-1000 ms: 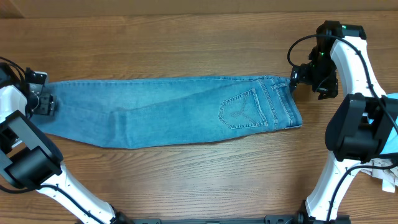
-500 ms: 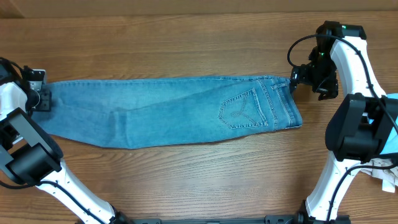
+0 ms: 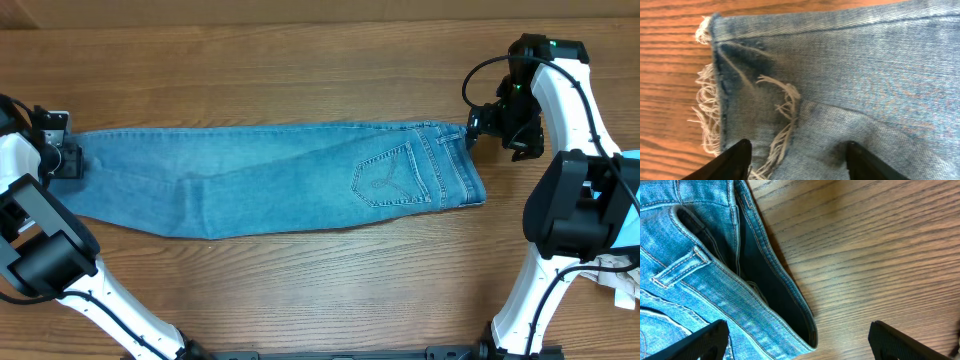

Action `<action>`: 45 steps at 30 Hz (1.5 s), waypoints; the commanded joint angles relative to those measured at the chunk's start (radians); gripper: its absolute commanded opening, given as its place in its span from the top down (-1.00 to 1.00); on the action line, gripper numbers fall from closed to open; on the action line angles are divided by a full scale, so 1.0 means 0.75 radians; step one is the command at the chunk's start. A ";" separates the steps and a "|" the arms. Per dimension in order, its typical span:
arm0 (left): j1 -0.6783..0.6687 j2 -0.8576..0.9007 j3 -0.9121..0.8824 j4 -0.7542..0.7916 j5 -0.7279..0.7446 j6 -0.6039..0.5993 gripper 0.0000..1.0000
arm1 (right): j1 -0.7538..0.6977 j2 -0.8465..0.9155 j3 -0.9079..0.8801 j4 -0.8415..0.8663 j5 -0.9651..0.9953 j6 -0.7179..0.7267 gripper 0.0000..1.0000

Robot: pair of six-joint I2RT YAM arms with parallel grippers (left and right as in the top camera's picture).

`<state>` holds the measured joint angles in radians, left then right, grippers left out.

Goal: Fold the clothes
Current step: 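Regrasp the waistband with the right gripper and pull hems left with left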

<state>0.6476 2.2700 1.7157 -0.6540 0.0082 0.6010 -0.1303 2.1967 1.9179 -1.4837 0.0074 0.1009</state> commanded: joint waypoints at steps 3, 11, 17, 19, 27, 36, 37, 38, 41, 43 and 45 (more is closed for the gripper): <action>-0.017 0.119 -0.043 -0.016 0.017 -0.008 0.33 | -0.003 -0.019 -0.002 0.001 -0.002 0.005 -0.86; -0.017 0.121 -0.042 -0.016 0.025 -0.009 0.92 | -0.003 -0.019 -0.002 -0.003 -0.002 0.006 -0.85; -0.021 -0.101 0.020 -0.080 0.047 -0.174 0.92 | -0.003 -0.019 -0.002 0.027 -0.002 0.005 -0.85; -0.018 -0.204 0.020 -0.092 0.042 -0.212 0.92 | -0.003 -0.019 -0.002 0.027 -0.002 0.005 -0.85; -0.016 -0.297 0.020 -0.239 -0.134 -0.385 0.92 | 0.016 -0.019 -0.002 -0.019 -0.157 -0.103 -0.72; -0.017 -0.297 0.020 -0.294 -0.113 -0.448 0.92 | 0.110 -0.019 -0.298 0.155 -0.262 -0.150 -0.11; -0.016 -0.297 0.020 -0.299 -0.113 -0.449 0.92 | 0.113 -0.017 -0.364 0.239 -0.262 -0.142 -0.11; -0.017 -0.297 0.020 -0.300 -0.113 -0.449 0.92 | 0.112 -0.016 -0.403 0.293 -0.262 -0.139 -0.12; -0.014 -0.299 0.020 -0.310 -0.149 -0.463 0.92 | 0.112 -0.015 -0.508 0.421 -0.261 -0.130 -0.14; -0.008 -0.300 0.022 -0.302 -0.201 -0.477 0.92 | 0.112 -0.015 -0.524 0.426 -0.251 -0.130 -0.15; 0.024 -0.300 0.023 -0.263 -0.234 -0.524 0.92 | 0.112 -0.015 -0.525 0.424 -0.247 -0.130 -0.15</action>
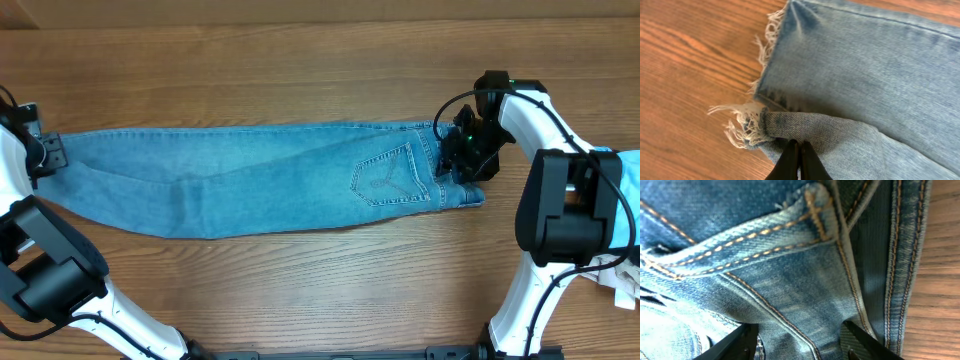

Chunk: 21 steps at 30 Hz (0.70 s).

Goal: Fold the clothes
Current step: 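Regrasp the waistband with the right gripper and pull hems left with left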

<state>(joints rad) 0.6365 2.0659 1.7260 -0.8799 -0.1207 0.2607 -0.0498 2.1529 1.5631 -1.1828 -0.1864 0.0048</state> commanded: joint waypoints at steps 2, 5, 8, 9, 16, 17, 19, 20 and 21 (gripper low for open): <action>0.080 -0.027 0.023 0.083 -0.050 -0.087 0.92 | 0.005 0.044 -0.052 0.025 0.012 0.010 -0.16; 0.170 -0.027 0.074 0.163 0.081 -0.175 0.92 | 0.005 0.044 -0.052 0.031 0.012 0.029 -0.16; 0.210 -0.014 0.073 0.180 0.112 -0.167 0.92 | 0.005 0.044 -0.052 0.037 0.012 0.029 -0.16; 0.209 -0.007 0.073 0.180 0.112 -0.149 0.92 | 0.005 0.044 -0.052 0.040 0.012 0.032 -0.16; 0.169 0.007 0.075 0.289 0.127 -0.140 0.92 | 0.005 0.044 -0.052 0.041 0.012 0.034 -0.25; 0.168 0.007 0.076 0.314 0.121 -0.186 0.92 | 0.005 0.044 -0.052 0.041 0.012 0.034 -0.25; 0.172 0.007 0.076 0.365 0.097 -0.347 0.92 | 0.005 0.044 -0.052 0.048 0.012 0.044 -0.26; 0.173 0.007 0.076 0.400 0.100 -0.423 0.92 | 0.005 0.044 -0.052 0.057 0.012 0.044 -0.28; 0.171 0.009 0.076 0.423 0.129 -0.427 0.92 | 0.005 0.044 -0.052 0.070 0.012 0.044 -0.34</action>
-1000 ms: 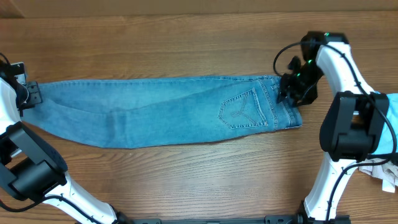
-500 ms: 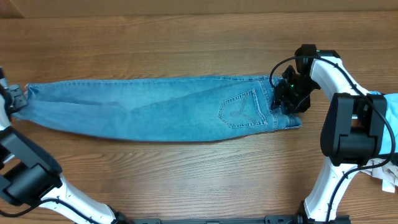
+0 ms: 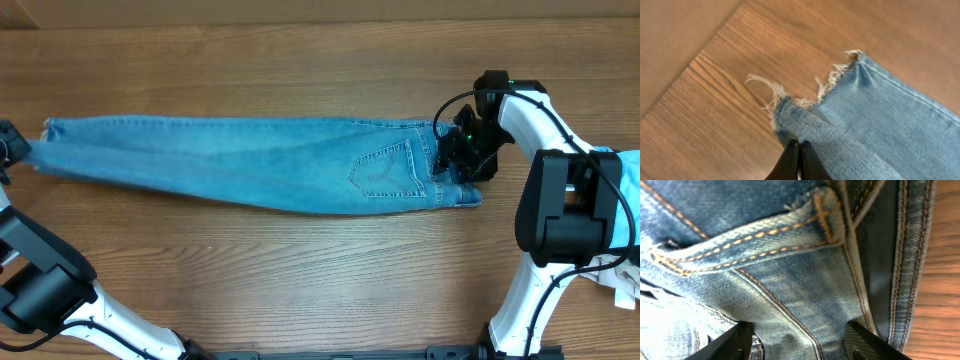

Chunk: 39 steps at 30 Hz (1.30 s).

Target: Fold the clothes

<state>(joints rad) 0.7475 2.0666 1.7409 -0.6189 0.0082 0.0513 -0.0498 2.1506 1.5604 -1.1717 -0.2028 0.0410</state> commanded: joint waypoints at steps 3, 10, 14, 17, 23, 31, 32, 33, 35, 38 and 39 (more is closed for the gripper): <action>0.004 0.009 0.056 -0.017 -0.048 -0.064 0.92 | 0.005 0.047 -0.048 0.072 0.034 -0.004 -0.41; -0.001 -0.006 0.056 -0.342 -0.034 -0.044 -0.42 | 0.016 -0.040 0.105 -0.047 0.184 0.005 -0.54; -0.057 -0.082 0.056 -0.745 0.401 -0.153 -1.00 | 0.217 -0.195 0.505 -0.198 0.072 -0.413 -0.55; -0.118 -0.080 0.056 -0.886 0.428 -0.184 -1.00 | 0.478 -0.176 0.528 -0.054 0.045 -0.661 -0.66; -0.150 -0.080 0.055 -0.922 0.418 -0.193 -1.00 | 0.798 0.048 0.527 0.240 -0.013 -0.747 -1.00; -0.199 -0.080 0.045 -0.947 0.389 -0.193 -1.00 | 0.977 0.306 0.527 0.536 -0.015 -0.904 -1.00; -0.206 -0.080 0.043 -0.945 0.388 -0.193 -1.00 | 0.977 0.308 0.527 0.552 -0.015 -0.904 -0.99; -0.216 -0.080 0.038 -0.939 0.384 -0.193 -1.00 | 0.972 0.308 0.527 0.564 -0.015 -0.903 -0.89; -0.242 -0.079 0.037 -0.929 0.370 -0.193 -1.00 | 0.971 0.308 0.527 0.547 -0.011 -0.902 -0.17; -0.242 -0.079 0.037 -0.930 0.369 -0.193 -1.00 | 0.970 0.308 0.523 0.540 -0.010 -0.904 -0.44; -0.242 -0.079 0.037 -0.930 0.369 -0.193 -1.00 | 0.968 0.308 0.517 0.549 -0.011 -0.904 -0.44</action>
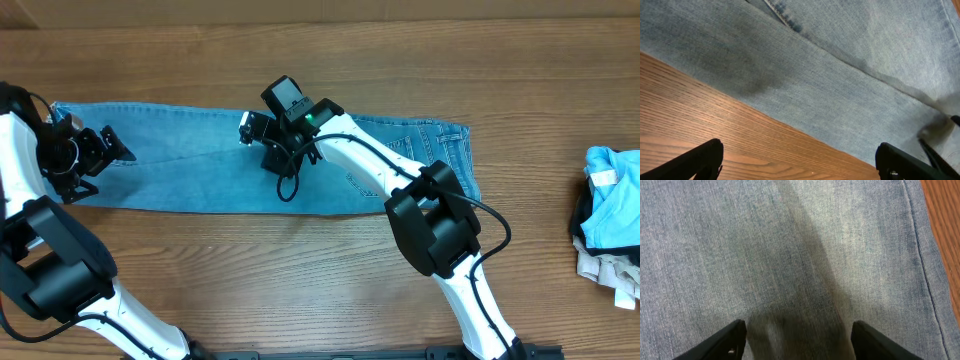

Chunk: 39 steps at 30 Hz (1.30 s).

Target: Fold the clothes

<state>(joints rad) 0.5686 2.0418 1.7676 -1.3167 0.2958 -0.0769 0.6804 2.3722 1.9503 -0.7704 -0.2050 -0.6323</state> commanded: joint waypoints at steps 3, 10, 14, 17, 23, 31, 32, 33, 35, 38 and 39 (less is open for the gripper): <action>-0.006 -0.046 0.001 0.001 -0.015 -0.022 -1.00 | -0.016 0.015 -0.010 0.041 -0.008 -0.006 -0.42; -0.009 -0.046 0.001 0.001 -0.014 -0.023 -1.00 | -0.062 0.077 -0.010 -0.007 -0.058 -0.005 -0.32; -0.009 -0.046 0.001 0.001 -0.014 -0.022 -1.00 | -0.062 0.095 -0.009 -0.042 -0.058 -0.004 0.03; -0.009 -0.046 0.001 0.002 -0.015 -0.022 -1.00 | -0.065 0.083 -0.004 -0.048 0.002 0.086 0.63; -0.009 -0.046 0.001 0.003 -0.015 -0.022 -1.00 | -0.066 -0.038 0.099 -0.132 0.135 0.122 0.60; -0.009 -0.046 0.001 0.008 -0.015 -0.022 -1.00 | -0.066 -0.061 0.104 -0.173 0.119 0.126 0.32; -0.009 -0.046 0.001 0.008 -0.015 -0.022 -1.00 | -0.066 -0.061 0.104 -0.173 0.096 0.126 0.21; -0.009 -0.046 0.001 0.008 -0.015 -0.022 -1.00 | -0.066 -0.061 0.103 -0.172 0.039 0.125 0.10; -0.009 -0.046 0.001 0.009 -0.015 -0.022 -1.00 | -0.062 -0.061 0.092 -0.152 -0.025 0.125 0.02; -0.009 -0.046 0.001 0.008 -0.015 -0.022 -1.00 | -0.061 -0.038 0.089 -0.127 -0.034 0.126 0.03; -0.009 -0.046 0.001 0.008 -0.015 -0.022 -1.00 | -0.061 -0.025 0.089 -0.122 -0.034 0.126 0.08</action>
<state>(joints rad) 0.5690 2.0418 1.7676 -1.3125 0.2920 -0.0769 0.6346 2.3718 2.0010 -0.8764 -0.2043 -0.5423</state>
